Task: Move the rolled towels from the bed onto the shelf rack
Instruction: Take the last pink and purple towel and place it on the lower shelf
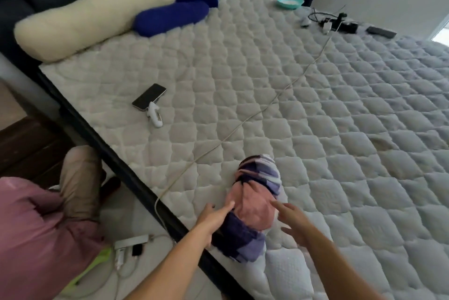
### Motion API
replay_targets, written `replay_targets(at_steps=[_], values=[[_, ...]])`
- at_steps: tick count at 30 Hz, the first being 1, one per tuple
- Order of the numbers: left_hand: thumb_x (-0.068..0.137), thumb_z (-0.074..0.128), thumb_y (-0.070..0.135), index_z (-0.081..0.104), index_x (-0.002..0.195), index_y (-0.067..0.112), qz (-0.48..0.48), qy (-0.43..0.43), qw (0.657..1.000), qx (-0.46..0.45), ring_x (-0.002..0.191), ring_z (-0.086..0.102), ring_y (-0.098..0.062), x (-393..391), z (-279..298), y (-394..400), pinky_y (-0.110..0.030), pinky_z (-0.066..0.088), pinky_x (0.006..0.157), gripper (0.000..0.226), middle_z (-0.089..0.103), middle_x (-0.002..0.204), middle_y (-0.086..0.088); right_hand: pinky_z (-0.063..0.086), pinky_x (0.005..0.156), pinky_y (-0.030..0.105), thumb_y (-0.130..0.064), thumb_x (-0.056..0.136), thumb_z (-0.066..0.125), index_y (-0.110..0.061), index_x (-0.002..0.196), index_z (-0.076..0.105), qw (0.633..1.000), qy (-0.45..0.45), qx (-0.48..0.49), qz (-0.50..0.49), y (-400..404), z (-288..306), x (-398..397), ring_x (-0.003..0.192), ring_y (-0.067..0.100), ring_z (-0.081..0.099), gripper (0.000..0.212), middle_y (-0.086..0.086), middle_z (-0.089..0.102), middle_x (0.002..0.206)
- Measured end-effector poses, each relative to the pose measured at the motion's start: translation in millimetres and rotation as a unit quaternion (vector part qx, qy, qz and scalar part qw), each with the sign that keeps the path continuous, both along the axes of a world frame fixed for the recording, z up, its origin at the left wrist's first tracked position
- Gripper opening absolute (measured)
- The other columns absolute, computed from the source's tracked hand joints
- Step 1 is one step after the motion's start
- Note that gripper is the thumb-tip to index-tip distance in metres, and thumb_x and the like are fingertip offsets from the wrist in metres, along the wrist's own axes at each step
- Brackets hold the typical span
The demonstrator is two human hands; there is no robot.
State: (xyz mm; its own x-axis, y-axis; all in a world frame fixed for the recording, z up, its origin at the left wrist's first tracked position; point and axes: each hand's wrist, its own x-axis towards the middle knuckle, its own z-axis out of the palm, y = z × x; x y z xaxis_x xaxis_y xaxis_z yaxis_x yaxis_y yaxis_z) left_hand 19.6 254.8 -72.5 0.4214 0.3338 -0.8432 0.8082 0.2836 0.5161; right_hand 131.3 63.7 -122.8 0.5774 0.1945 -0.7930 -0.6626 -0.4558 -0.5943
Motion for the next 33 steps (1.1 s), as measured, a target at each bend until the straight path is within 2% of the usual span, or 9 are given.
replay_targets(at_steps=[5, 8, 11, 15, 19, 21, 26, 29, 33], values=[[0.070, 0.074, 0.055, 0.049, 0.139, 0.015, -0.041, 0.000, 0.999, -0.031, 0.128, 0.050, -0.026, 21.4, -2.3, -15.3, -0.034, 0.042, 0.105, 0.083, 0.053, 0.142, -0.005, 0.047, 0.084, 0.037, -0.056, 0.064, 0.076, -0.019, 0.130, 0.050, 0.987, 0.128, 0.077, 0.065, 4.0, -15.7, 22.5, 0.114, 0.027, 0.056, 0.080, 0.008, 0.058, 0.128], [0.079, 0.070, 0.049, 0.043, 0.142, 0.013, -0.004, 0.031, 0.999, -0.040, 0.135, 0.043, -0.029, 20.6, -0.2, -23.9, -0.039, 0.037, 0.109, 0.077, 0.046, 0.147, -0.007, 0.047, 0.080, 0.032, -0.053, 0.064, 0.075, -0.019, 0.126, 0.053, 0.975, 0.175, 0.127, 0.057, 4.0, -25.8, 14.3, 0.108, 0.024, 0.058, 0.074, 0.009, 0.062, 0.124], [0.081, 0.069, 0.047, 0.041, 0.143, 0.016, 0.062, 0.057, 0.995, -0.053, 0.134, 0.042, -0.033, 14.8, 2.8, -31.6, -0.048, 0.037, 0.105, 0.075, 0.043, 0.149, -0.010, 0.051, 0.089, 0.038, -0.050, 0.067, 0.073, -0.022, 0.126, 0.051, 0.965, 0.203, 0.156, 0.052, 6.5, -35.9, 6.0, 0.113, 0.027, 0.060, 0.068, 0.010, 0.063, 0.124], [0.069, 0.079, 0.044, 0.053, 0.135, 0.017, 0.115, 0.019, 0.993, -0.021, 0.115, 0.056, -0.027, 7.2, -4.3, -35.2, -0.041, 0.047, 0.102, 0.076, 0.058, 0.134, -0.010, 0.051, 0.096, 0.041, -0.052, 0.050, 0.083, -0.023, 0.130, 0.052, 0.970, 0.175, 0.162, 0.052, 16.7, -31.3, 9.1, 0.115, 0.029, 0.060, 0.090, 0.010, 0.066, 0.123], [0.054, 0.083, 0.046, 0.060, 0.127, 0.021, 0.134, -0.006, 0.991, -0.011, 0.112, 0.060, -0.029, -14.7, -1.7, -32.6, -0.047, 0.050, 0.100, 0.080, 0.065, 0.123, -0.008, 0.052, 0.087, 0.041, -0.035, 0.082, 0.067, -0.019, 0.125, 0.050, 0.973, 0.152, 0.162, 0.061, 30.0, -22.0, -0.2, 0.108, 0.028, 0.060, 0.049, 0.010, 0.064, 0.116], [0.063, 0.083, 0.038, 0.061, 0.122, 0.018, 0.154, -0.025, 0.988, -0.004, 0.108, 0.061, -0.027, -34.0, 8.5, -27.2, -0.044, 0.050, 0.099, 0.065, 0.066, 0.119, -0.007, 0.052, 0.083, 0.038, -0.032, 0.086, 0.064, -0.021, 0.121, 0.047, 0.973, 0.145, 0.166, 0.070, 41.7, -12.2, -13.7, 0.105, 0.028, 0.059, 0.041, 0.009, 0.063, 0.111], [0.076, 0.078, 0.024, 0.064, 0.118, 0.017, 0.225, -0.079, 0.970, 0.050, 0.096, 0.061, -0.022, -113.0, 36.1, -9.0, -0.031, 0.050, 0.090, 0.045, 0.066, 0.106, -0.005, 0.049, 0.093, 0.043, -0.038, 0.083, 0.065, -0.022, 0.131, 0.044, 0.964, 0.104, 0.197, 0.145, 82.2, 18.1, -78.9, 0.111, 0.029, 0.057, 0.054, 0.009, 0.059, 0.122], [0.075, 0.079, 0.024, 0.064, 0.115, 0.019, 0.290, -0.105, 0.948, 0.080, 0.099, 0.063, -0.023, -182.0, 50.5, -7.3, -0.033, 0.052, 0.089, 0.043, 0.068, 0.109, -0.005, 0.052, 0.089, 0.042, -0.037, 0.085, 0.063, -0.018, 0.128, 0.050, 0.946, 0.078, 0.221, 0.223, 105.8, 42.8, -137.6, 0.111, 0.030, 0.060, 0.049, 0.012, 0.063, 0.122], [0.078, 0.077, 0.023, 0.063, 0.111, 0.019, 0.401, -0.139, 0.899, 0.104, 0.099, 0.064, -0.023, -291.7, 65.7, -28.8, -0.036, 0.053, 0.089, 0.036, 0.069, 0.111, -0.005, 0.051, 0.095, 0.046, -0.050, 0.072, 0.073, -0.026, 0.131, 0.052, 0.910, 0.047, 0.244, 0.333, 125.8, 70.1, -230.9, 0.112, 0.029, 0.062, 0.067, 0.008, 0.065, 0.125]])
